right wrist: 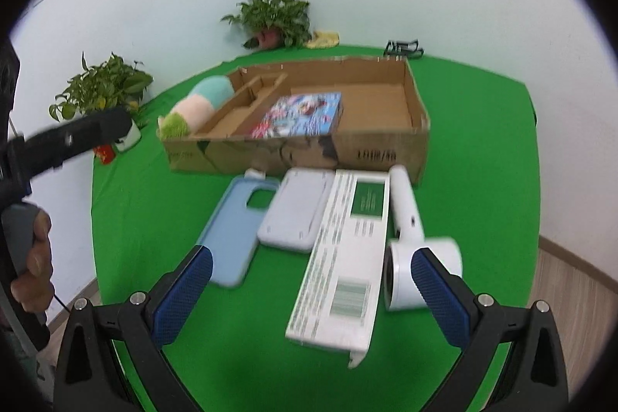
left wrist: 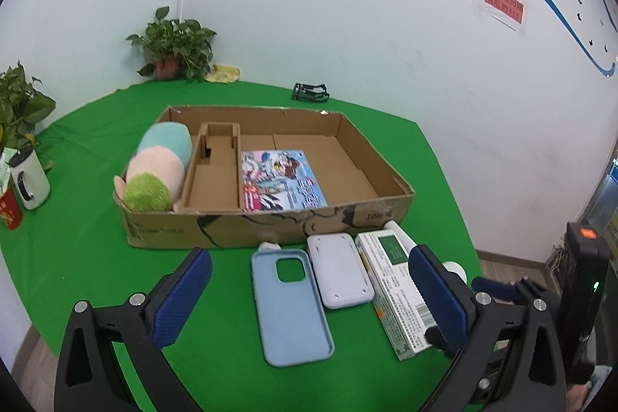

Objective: Organize objects
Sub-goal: 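Withdraw both grippers from the large box toward the items on the table, then grasp the white barcoded medicine box with the right gripper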

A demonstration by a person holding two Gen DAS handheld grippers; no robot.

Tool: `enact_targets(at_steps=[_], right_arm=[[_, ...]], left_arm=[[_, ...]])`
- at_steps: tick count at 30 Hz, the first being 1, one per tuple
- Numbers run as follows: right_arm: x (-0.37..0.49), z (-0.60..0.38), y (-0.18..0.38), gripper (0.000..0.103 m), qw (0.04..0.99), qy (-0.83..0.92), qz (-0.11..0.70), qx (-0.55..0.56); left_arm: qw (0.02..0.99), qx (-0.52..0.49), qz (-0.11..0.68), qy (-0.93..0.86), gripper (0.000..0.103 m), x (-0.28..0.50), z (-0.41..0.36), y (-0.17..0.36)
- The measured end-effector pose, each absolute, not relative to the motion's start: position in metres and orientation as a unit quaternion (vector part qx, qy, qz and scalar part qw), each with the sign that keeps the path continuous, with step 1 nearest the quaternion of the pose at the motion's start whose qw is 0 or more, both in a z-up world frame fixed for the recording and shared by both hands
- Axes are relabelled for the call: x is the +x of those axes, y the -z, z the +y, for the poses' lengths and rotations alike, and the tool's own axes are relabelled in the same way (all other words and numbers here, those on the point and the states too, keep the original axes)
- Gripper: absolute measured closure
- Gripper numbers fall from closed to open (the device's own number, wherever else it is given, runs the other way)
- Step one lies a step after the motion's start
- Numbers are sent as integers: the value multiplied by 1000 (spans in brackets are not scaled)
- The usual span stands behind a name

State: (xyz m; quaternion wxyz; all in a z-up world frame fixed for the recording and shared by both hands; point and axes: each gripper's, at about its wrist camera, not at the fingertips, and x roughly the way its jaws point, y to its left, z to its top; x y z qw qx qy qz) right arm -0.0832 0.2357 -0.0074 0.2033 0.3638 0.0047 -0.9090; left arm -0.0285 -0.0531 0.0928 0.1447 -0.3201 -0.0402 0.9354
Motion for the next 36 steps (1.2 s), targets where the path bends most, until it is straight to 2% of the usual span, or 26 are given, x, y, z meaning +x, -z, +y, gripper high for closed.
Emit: enact_targets(at_steps=[7,16,22,23,24,36], right_arm=[[-75,235,42,1,203,889,0,409],[-91,234,58,2,198,880,5,432],[-98,237,69,13,188,871,1,454],[-98,237,70,20,187,870,0,456],[-98,238,72,34,188,869,-2,459],[-51,258,77,32,225,845,-10,486]], left_arm=[[153,-350,-53,-923,1,-46,-44,-73],[177,-400,-72,-896,1,-68,-30,-44],[204,-436,-92,-872,2,-82,-22,-21],[208,-442,-96,-867,3,-83,-20,-18],[212,-448,-98,-863,4,-84,-18,-15],[329,-528,-127,-772,5,-76,9,21]])
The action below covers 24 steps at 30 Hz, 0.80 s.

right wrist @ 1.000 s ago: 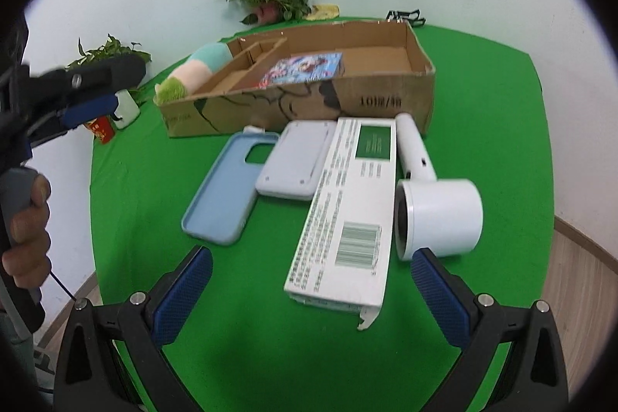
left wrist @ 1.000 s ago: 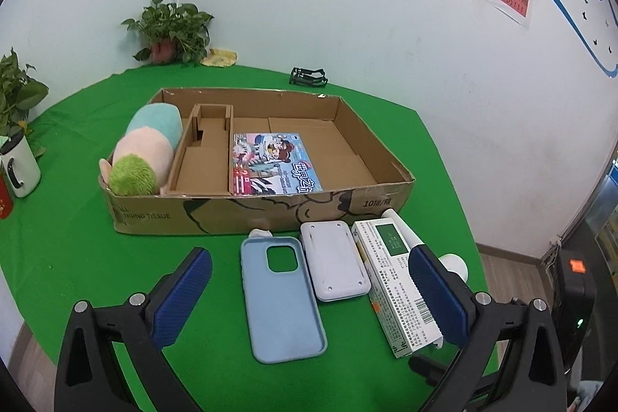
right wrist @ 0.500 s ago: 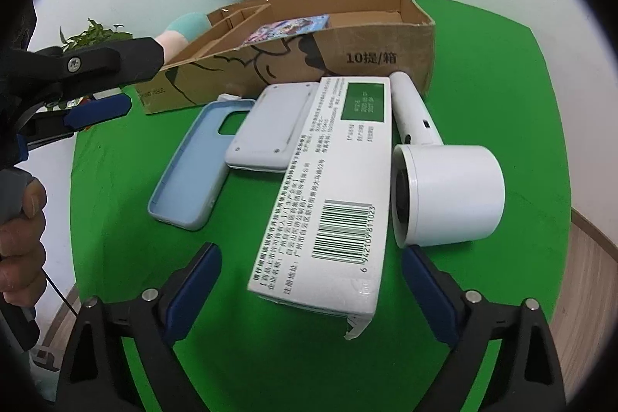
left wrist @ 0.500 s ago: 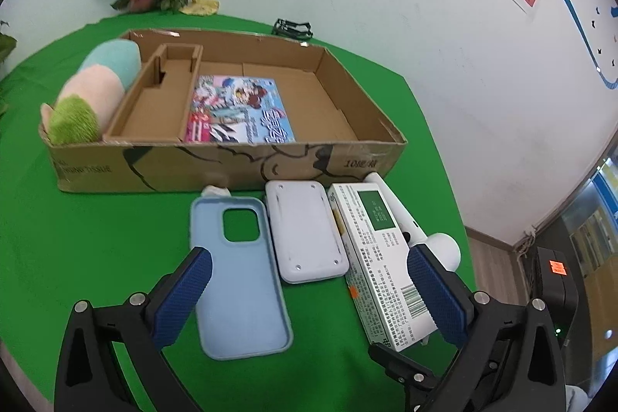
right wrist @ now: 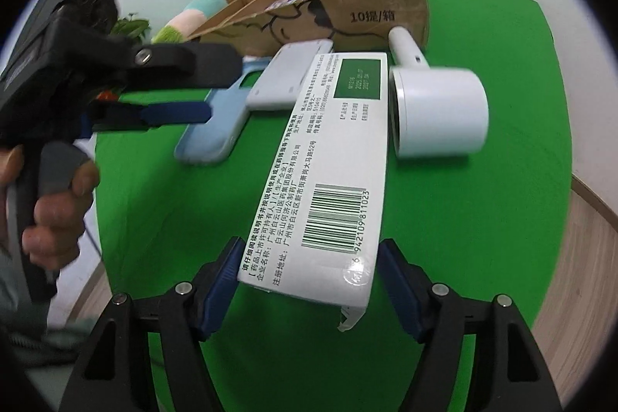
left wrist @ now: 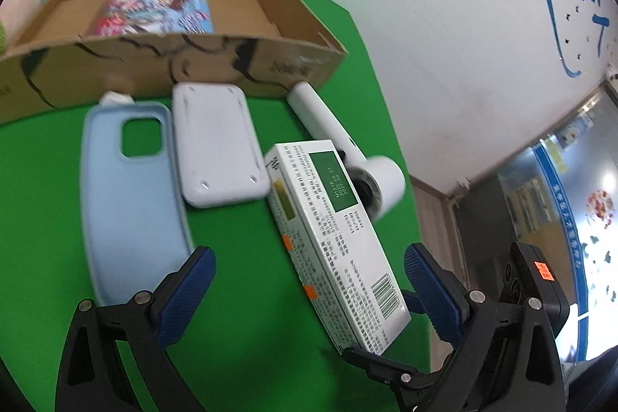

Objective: Organize objects
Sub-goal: 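Grasp the white barcoded medicine box with the right gripper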

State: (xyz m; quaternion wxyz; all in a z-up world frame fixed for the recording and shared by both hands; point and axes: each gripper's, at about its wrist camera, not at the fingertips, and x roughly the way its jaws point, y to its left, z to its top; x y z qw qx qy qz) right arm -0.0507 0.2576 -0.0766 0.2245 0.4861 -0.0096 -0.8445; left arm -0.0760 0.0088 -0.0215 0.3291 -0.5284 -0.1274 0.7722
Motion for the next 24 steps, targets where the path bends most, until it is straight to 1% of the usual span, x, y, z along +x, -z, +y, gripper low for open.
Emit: enact_targets(at_steps=[2,3,4,5,8,10,12,16,19,20,21,24], right_arm=[[-42,260,76,31,223,845,-5,487],[-40,260,74,29,218,848,-5,483],[-40,259,70,26,210,854,-6,475],[-40,259,68,19,207,858,-7,470],[-44,252,61,19,207,868,-6,452],[-48,245,62,19,206,869,9,450],[-53,240,63,19,200,869,28,453],[-60,239,64,19,193,865,30,462],[-59,240,63,22,182,868,39,460],[-60,240,64,27,181,867,40,462],[-62,241,65,35,180,866,39,465],[-62,241,65,35,179,866,34,466]], left_arm=[[338,-540,-138,-758,5,-77,13,31],[339,-546,-143,-752,7,-78,16,36],[343,-552,-146,-746,9,-79,18,39],[351,-557,-150,-738,13,-79,22,43],[367,-561,-155,-725,14,-80,29,48],[368,-551,-164,-731,16,-83,31,51],[366,-558,-172,-725,20,-88,32,55],[363,-564,-174,-721,21,-91,36,60],[365,-563,-182,-719,21,-95,37,63],[366,-563,-184,-718,23,-97,38,64],[367,-562,-185,-718,24,-98,38,64],[368,-561,-188,-718,24,-102,39,65]])
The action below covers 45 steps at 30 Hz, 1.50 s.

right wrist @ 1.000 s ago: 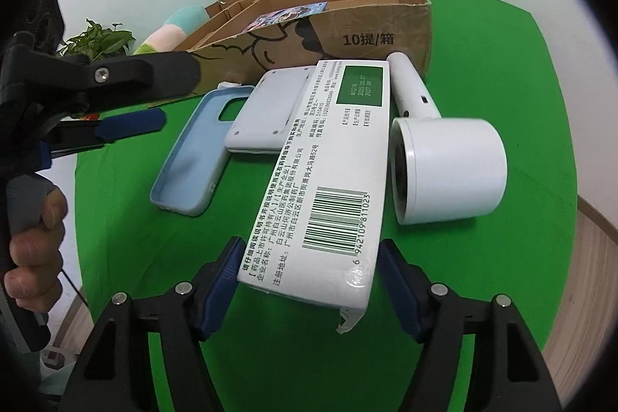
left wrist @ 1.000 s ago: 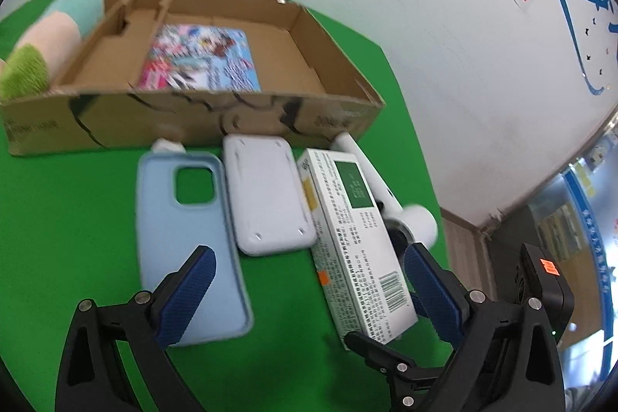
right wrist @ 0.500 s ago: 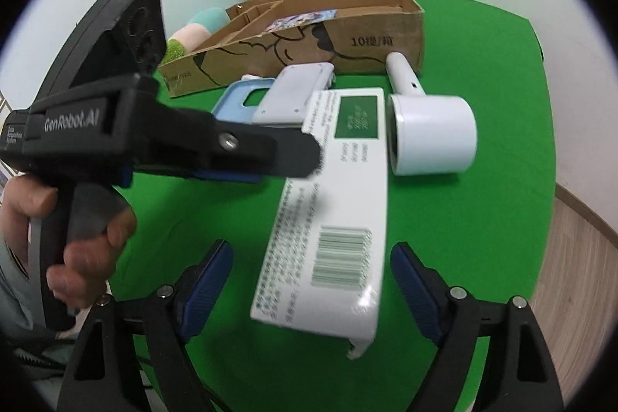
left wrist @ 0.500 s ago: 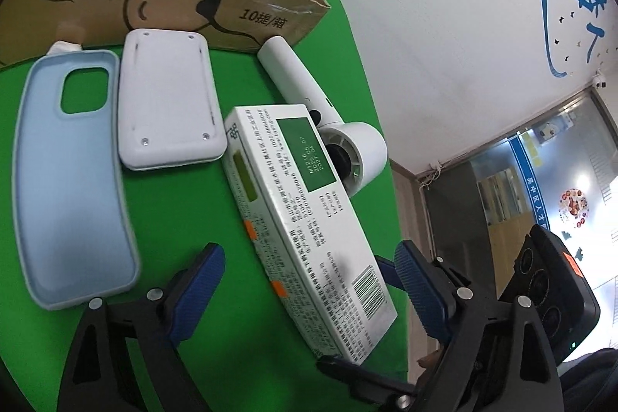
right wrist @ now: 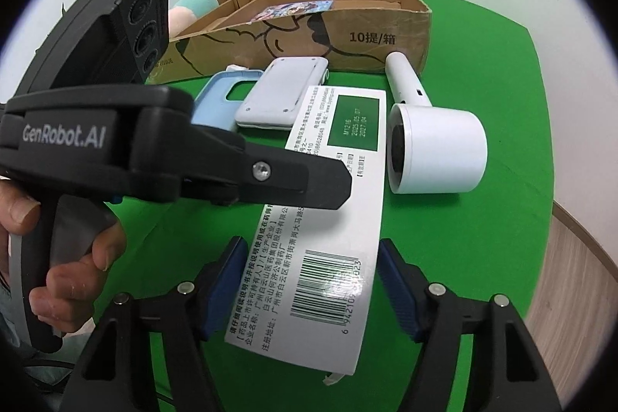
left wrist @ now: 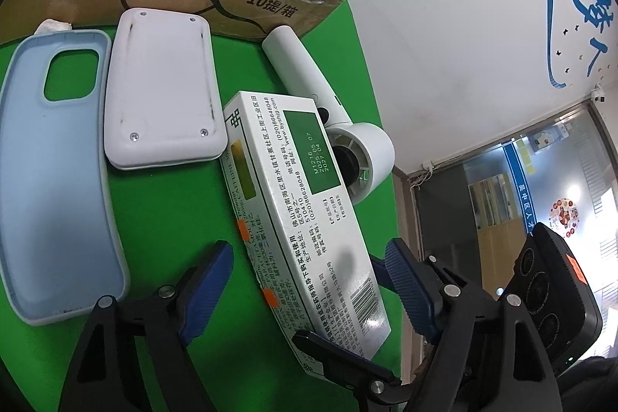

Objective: Organize objects
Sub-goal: 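Grasp the white barcoded medicine box with the right gripper, then lift the medicine box with the right gripper and carry it over the large box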

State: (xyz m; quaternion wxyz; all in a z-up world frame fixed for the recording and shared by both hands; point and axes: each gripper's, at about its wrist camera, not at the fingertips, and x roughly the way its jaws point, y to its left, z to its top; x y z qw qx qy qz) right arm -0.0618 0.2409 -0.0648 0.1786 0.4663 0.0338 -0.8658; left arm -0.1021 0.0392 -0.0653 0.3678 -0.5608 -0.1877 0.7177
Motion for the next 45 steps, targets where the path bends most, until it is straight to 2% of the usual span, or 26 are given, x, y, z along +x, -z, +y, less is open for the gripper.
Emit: enact_targets(at_steps=[7,13,22,36,45], right_arm=[[-61,257,64,36,198,855,-41,478],[-60,259,65,36,210,844,-72,488],[-57,247,46,37,209,864,-36,456],[-73,227,-13,39,215,908,5,360],[-98,213,-54,39,226,924,28,306]], left_arm=[[368,-569,-200,-708,37,-105,47,73],[358,-575,-184,-712,54,-110,55,75],[368,-536,-179,-738,55,-104,43,41],[376,-443,-140,-802,56,-85,8,-68],[369,-394,-127,-832,56,-116,0,-137]])
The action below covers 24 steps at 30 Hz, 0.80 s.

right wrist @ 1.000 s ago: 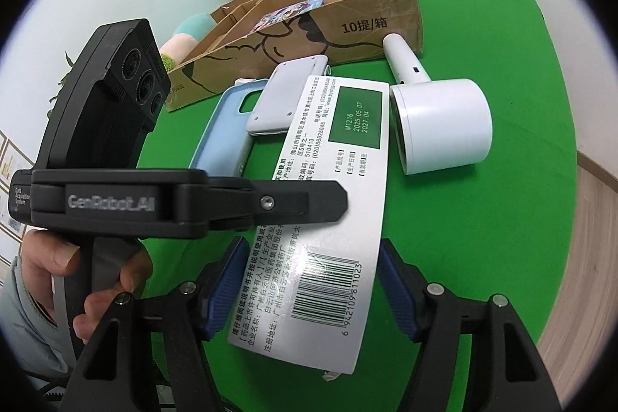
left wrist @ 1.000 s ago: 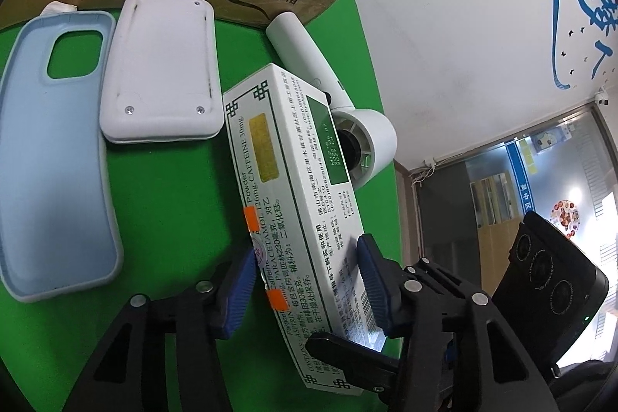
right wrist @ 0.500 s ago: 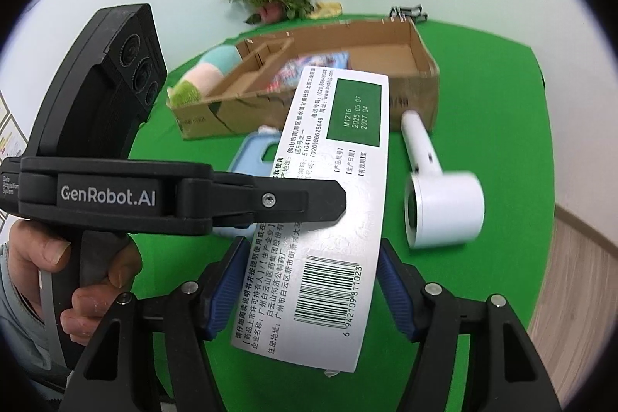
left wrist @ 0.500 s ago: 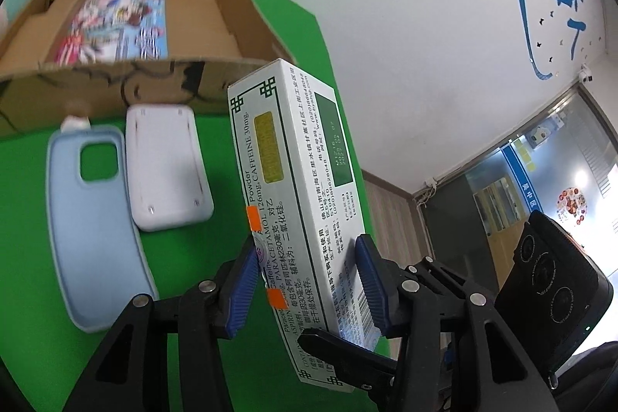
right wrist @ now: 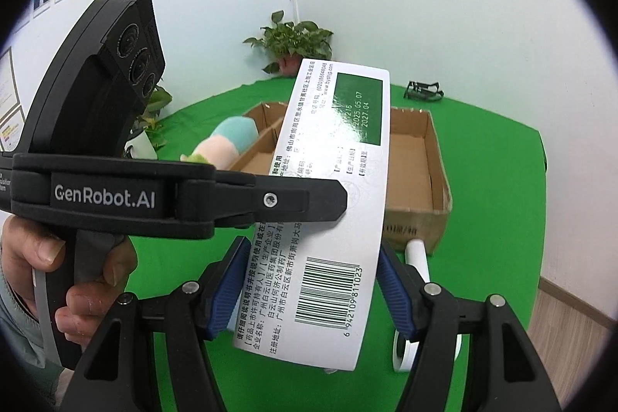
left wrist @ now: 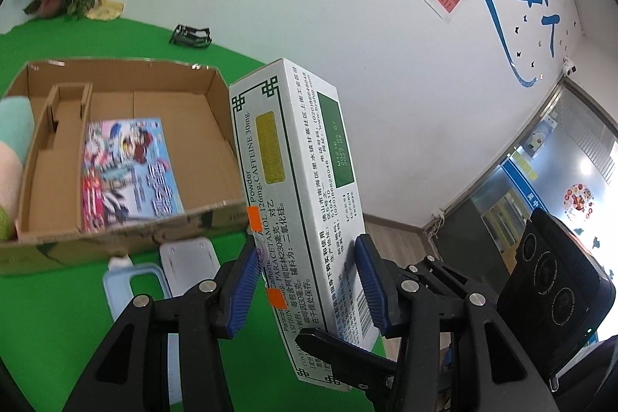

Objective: Organize objects
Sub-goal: 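Lift the medicine box with the right gripper and carry it over the large box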

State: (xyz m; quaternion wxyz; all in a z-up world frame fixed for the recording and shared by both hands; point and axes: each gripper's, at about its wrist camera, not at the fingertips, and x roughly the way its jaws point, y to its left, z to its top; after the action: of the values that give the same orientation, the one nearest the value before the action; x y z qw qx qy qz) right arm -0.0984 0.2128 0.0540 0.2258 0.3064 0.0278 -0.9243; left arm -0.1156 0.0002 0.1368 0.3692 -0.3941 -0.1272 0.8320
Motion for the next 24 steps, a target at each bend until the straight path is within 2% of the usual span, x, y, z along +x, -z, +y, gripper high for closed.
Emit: enact_targets(at_steps=[8,24], right_arm=[[-123,212,-73,39,229,926,39,296],[-194,217,-90,39,225,927,23,298]], left_arm=[[358,-381,-117,-844,56,-137,8,-170],[357,-388,-119,-841,57,-226,32,-169]])
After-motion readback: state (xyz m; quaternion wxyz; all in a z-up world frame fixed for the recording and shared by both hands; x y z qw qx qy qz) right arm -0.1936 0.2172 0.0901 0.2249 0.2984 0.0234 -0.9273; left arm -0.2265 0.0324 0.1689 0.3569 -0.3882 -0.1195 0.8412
